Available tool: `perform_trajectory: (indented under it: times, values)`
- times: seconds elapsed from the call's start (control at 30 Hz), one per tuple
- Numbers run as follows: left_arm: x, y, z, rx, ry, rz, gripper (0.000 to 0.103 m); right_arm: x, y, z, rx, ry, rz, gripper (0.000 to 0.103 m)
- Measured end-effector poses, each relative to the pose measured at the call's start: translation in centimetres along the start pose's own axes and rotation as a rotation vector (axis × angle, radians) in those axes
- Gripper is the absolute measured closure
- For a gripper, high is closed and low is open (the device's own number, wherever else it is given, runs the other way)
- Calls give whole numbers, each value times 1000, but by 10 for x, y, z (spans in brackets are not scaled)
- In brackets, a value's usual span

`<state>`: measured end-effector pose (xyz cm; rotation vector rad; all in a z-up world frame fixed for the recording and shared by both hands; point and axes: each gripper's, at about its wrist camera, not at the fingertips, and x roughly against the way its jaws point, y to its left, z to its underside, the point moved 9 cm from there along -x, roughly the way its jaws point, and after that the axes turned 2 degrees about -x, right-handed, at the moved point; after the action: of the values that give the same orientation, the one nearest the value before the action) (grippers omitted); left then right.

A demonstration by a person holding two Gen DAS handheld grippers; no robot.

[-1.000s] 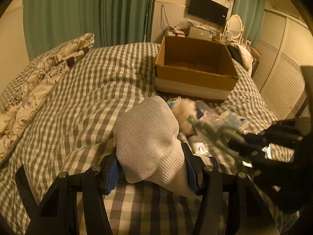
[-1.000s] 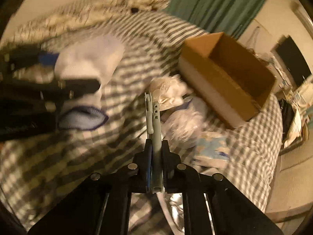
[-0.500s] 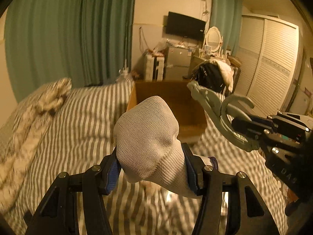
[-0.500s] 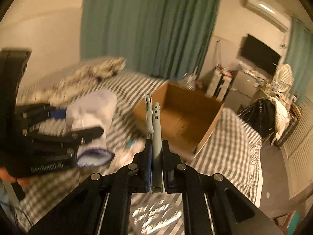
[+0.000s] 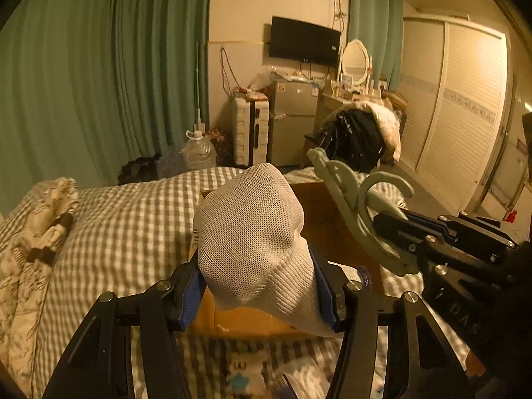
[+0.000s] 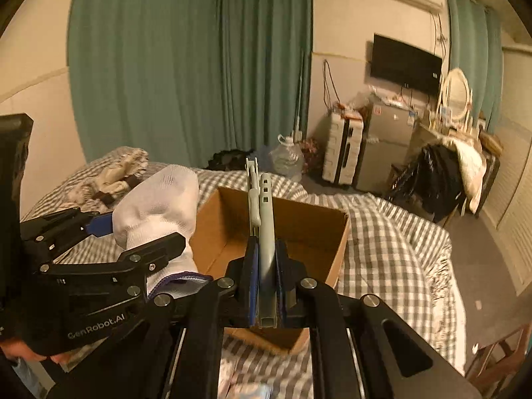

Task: Organize objects
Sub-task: 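Carry the sock and clip over the box and release both, then move both tools back toward the remaining items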

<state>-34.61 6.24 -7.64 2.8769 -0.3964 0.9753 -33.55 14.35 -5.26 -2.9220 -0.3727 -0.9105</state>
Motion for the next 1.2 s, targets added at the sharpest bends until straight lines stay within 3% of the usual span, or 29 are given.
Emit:
perform_trajectory:
  times: [0.27, 0.33, 0.4, 0.47, 0.67, 0.87, 1.07, 1.2]
  values:
    - [-58, 1, 23, 24, 62, 19, 41, -63, -17, 27, -41, 65, -13, 95]
    - [-59, 4, 27, 21, 68, -2, 30, -65, -24, 30, -51, 68, 0, 93]
    - [-53, 5, 26, 14, 53, -50, 8, -58, -31, 29, -61, 64, 23, 74]
    - [-37, 9, 24, 10, 26, -91, 3, -45, -38, 24, -74, 38, 41, 44]
    - [20, 20, 28, 27, 32, -132, 3, 34, -54, 4, -92, -55, 114, 30]
    - [111, 16, 26, 27, -55, -125, 0, 116, -47, -3, -58, -90, 168, 15]
    - [162, 15, 49, 48, -85, -117, 0, 167, -18, 28, -21, -69, 200, 11]
    - [179, 19, 78, 54, -77, -153, 0, 173, 3, 59, -4, -42, 212, 10]
